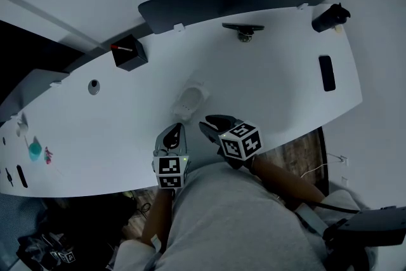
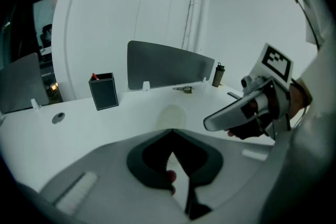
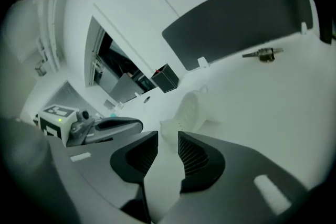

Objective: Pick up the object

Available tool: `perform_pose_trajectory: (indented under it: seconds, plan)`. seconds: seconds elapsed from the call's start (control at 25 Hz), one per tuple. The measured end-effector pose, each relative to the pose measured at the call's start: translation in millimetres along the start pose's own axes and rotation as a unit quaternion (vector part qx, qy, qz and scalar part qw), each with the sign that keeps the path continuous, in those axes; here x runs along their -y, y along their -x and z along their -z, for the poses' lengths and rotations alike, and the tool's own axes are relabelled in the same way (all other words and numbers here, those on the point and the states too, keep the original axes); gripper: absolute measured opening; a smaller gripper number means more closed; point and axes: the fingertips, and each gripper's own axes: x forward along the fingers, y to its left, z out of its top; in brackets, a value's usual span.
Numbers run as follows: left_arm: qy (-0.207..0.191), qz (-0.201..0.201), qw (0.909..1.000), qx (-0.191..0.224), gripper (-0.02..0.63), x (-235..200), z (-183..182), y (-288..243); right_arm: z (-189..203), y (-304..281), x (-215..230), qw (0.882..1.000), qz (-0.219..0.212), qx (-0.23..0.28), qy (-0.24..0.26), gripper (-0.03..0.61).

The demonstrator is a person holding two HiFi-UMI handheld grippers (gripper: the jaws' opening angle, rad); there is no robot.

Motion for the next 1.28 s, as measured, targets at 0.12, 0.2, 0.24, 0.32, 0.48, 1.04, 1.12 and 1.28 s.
perform_pose_trajectory:
  seconds: [0.12, 0.2, 0.24, 0.32, 0.48, 1.04, 1.12, 1.28]
  plan:
    - [0.003, -0.001, 1.0, -0.002, 0.001, -3, 1, 1, -2, -8, 12, 0.997, -0.005, 0.009, -0.081, 0.124]
    - [0.006, -0.002, 1.0, -0.002, 0.002, -6, 2, 2, -2, -16, 17, 0.991, -0.014, 0.013, -0.135, 0.143]
    - [0.006, -0.003, 1.0, -0.002, 0.002, -7, 2, 2, 0, -21, 18, 0.986, -0.02, 0.014, -0.163, 0.163]
    - [0.008, -0.004, 1.0, -0.001, 0.001, -9, 1, 2, 2, -31, 21, 0.976, -0.027, 0.016, -0.214, 0.2]
    - [0.012, -0.002, 0.9999, 0.002, 0.002, -9, 1, 1, 8, -46, 35, 0.962, -0.008, 0.018, -0.273, 0.207]
    - [0.017, 0.002, 0.9999, -0.001, 0.002, -11, 5, -1, 6, -72, 65, 0.944, 0.006, 0.037, -0.328, 0.225]
    - [0.019, 0.002, 0.9998, -0.001, 0.002, -13, 5, -1, 6, -73, 66, 0.942, 0.001, 0.04, -0.334, 0.225]
    - [0.022, -0.001, 0.9998, -0.003, 0.002, -16, 7, 0, 4, -77, 64, 0.941, -0.007, 0.043, -0.335, 0.224]
